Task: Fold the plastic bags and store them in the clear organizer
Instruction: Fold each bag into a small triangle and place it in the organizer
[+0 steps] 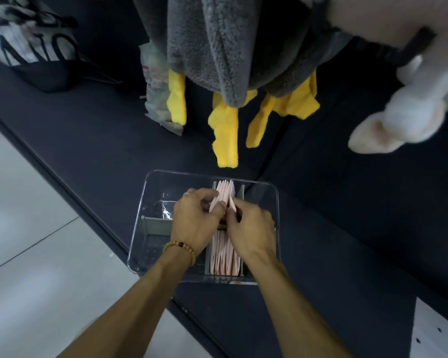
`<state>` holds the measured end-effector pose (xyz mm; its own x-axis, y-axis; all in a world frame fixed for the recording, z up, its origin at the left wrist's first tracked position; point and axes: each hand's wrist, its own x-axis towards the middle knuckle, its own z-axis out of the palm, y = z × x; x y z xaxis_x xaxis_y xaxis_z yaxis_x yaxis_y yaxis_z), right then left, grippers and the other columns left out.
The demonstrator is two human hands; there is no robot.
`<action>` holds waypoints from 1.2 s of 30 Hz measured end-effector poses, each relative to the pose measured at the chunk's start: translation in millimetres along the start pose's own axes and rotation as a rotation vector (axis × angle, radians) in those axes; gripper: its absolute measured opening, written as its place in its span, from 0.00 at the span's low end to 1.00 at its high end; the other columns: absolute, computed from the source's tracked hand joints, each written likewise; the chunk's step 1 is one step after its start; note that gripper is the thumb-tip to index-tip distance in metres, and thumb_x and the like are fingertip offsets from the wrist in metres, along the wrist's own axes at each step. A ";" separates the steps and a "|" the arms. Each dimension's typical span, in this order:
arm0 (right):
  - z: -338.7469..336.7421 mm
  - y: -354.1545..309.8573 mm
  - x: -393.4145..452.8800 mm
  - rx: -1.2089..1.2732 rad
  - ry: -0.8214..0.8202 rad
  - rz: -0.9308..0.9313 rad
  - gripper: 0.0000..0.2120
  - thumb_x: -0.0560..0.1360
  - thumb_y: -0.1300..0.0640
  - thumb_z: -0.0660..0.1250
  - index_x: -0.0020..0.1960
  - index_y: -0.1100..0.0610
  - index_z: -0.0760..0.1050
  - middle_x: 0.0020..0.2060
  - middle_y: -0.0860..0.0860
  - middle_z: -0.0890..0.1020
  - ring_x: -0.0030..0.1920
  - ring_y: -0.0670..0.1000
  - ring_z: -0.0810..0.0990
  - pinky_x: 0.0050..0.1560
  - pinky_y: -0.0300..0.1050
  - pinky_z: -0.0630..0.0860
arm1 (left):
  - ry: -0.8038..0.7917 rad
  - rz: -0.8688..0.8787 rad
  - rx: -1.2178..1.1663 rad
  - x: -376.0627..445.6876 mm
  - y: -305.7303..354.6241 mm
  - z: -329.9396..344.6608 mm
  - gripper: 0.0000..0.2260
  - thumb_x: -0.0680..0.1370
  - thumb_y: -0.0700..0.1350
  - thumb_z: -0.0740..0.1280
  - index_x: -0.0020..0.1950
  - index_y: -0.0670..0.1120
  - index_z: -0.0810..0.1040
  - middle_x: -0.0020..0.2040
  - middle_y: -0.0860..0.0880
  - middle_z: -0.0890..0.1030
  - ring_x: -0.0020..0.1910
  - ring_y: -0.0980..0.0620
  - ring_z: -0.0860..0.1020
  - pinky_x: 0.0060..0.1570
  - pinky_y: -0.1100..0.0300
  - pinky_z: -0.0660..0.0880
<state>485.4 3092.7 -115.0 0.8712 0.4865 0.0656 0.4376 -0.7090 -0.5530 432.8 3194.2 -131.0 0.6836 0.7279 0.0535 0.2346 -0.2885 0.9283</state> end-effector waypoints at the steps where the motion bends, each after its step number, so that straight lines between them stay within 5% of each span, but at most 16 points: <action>1: -1.6 0.2 -1.0 0.045 0.034 0.018 0.11 0.80 0.50 0.60 0.59 0.48 0.77 0.45 0.49 0.83 0.44 0.51 0.81 0.46 0.47 0.79 | -0.011 -0.010 -0.003 -1.1 3.1 0.3 0.07 0.74 0.43 0.71 0.52 0.48 0.81 0.48 0.50 0.80 0.45 0.56 0.79 0.47 0.61 0.78; 6: -28.6 19.2 -23.5 0.257 0.190 0.159 0.18 0.79 0.48 0.62 0.67 0.50 0.72 0.51 0.43 0.82 0.41 0.38 0.76 0.44 0.34 0.73 | 0.034 -0.106 -0.205 -17.4 18.9 -5.5 0.08 0.77 0.42 0.68 0.55 0.46 0.79 0.50 0.51 0.81 0.47 0.60 0.78 0.47 0.69 0.76; 11: -67.9 68.4 -71.1 0.418 0.240 0.352 0.16 0.79 0.49 0.62 0.66 0.52 0.73 0.46 0.42 0.81 0.47 0.47 0.82 0.54 0.50 0.79 | -0.040 -0.227 -0.551 -66.7 37.6 -1.2 0.05 0.77 0.38 0.67 0.50 0.45 0.81 0.50 0.48 0.83 0.53 0.51 0.81 0.53 0.57 0.77; 16: -109.7 137.1 -148.0 0.425 0.367 0.581 0.14 0.80 0.52 0.62 0.63 0.55 0.76 0.50 0.48 0.82 0.51 0.48 0.80 0.57 0.44 0.75 | -0.236 -0.253 -0.542 -140.9 46.8 44.2 0.06 0.78 0.40 0.65 0.48 0.50 0.81 0.51 0.49 0.82 0.55 0.49 0.79 0.57 0.54 0.75; 19: -136.9 186.6 -203.5 0.374 0.442 0.757 0.13 0.80 0.52 0.62 0.61 0.55 0.76 0.50 0.51 0.81 0.50 0.51 0.79 0.56 0.44 0.74 | -0.438 -0.206 -0.455 -184.5 48.4 80.1 0.07 0.79 0.42 0.65 0.50 0.53 0.80 0.53 0.54 0.81 0.55 0.58 0.78 0.57 0.60 0.74; 23: -166.3 246.5 -287.5 0.206 0.454 0.942 0.16 0.81 0.51 0.60 0.64 0.57 0.75 0.57 0.53 0.80 0.52 0.53 0.80 0.58 0.49 0.75 | -0.675 -0.085 -0.294 -231.6 51.5 132.6 0.07 0.79 0.43 0.65 0.54 0.53 0.78 0.55 0.56 0.80 0.56 0.62 0.77 0.51 0.75 0.71; 26: -174.9 276.0 -339.1 0.107 0.359 0.990 0.18 0.80 0.50 0.61 0.65 0.57 0.75 0.63 0.55 0.77 0.62 0.56 0.75 0.63 0.49 0.70 | -0.845 0.060 -0.095 -261.2 51.3 167.9 0.12 0.78 0.45 0.66 0.61 0.50 0.77 0.59 0.54 0.77 0.60 0.58 0.74 0.63 0.64 0.70; 30: -161.1 287.4 -373.0 -0.082 0.171 0.832 0.18 0.74 0.53 0.70 0.61 0.59 0.77 0.66 0.55 0.74 0.62 0.58 0.72 0.62 0.52 0.71 | -1.111 0.543 0.387 -286.7 40.0 197.6 0.23 0.77 0.50 0.66 0.71 0.51 0.68 0.70 0.56 0.67 0.71 0.54 0.61 0.68 0.63 0.59; 32: -152.3 281.9 -375.2 -0.133 0.186 0.772 0.20 0.73 0.54 0.72 0.62 0.58 0.78 0.66 0.54 0.74 0.63 0.58 0.71 0.61 0.53 0.71 | -1.115 0.750 0.535 -289.0 30.0 202.1 0.23 0.78 0.52 0.64 0.73 0.52 0.66 0.74 0.57 0.62 0.75 0.55 0.53 0.72 0.59 0.51; 36: -141.8 276.3 -361.8 -0.189 0.285 0.726 0.12 0.74 0.58 0.70 0.57 0.56 0.82 0.60 0.54 0.78 0.58 0.58 0.73 0.54 0.50 0.72 | -0.902 0.894 0.618 -284.3 25.6 198.8 0.09 0.79 0.49 0.62 0.56 0.50 0.78 0.62 0.52 0.75 0.63 0.52 0.68 0.60 0.57 0.65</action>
<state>322.7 2648.3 -173.7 0.9649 -0.2604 -0.0332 -0.2523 -0.8852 -0.3908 381.9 2856.2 -195.6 0.9066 -0.4174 0.0614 -0.4073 -0.8278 0.3858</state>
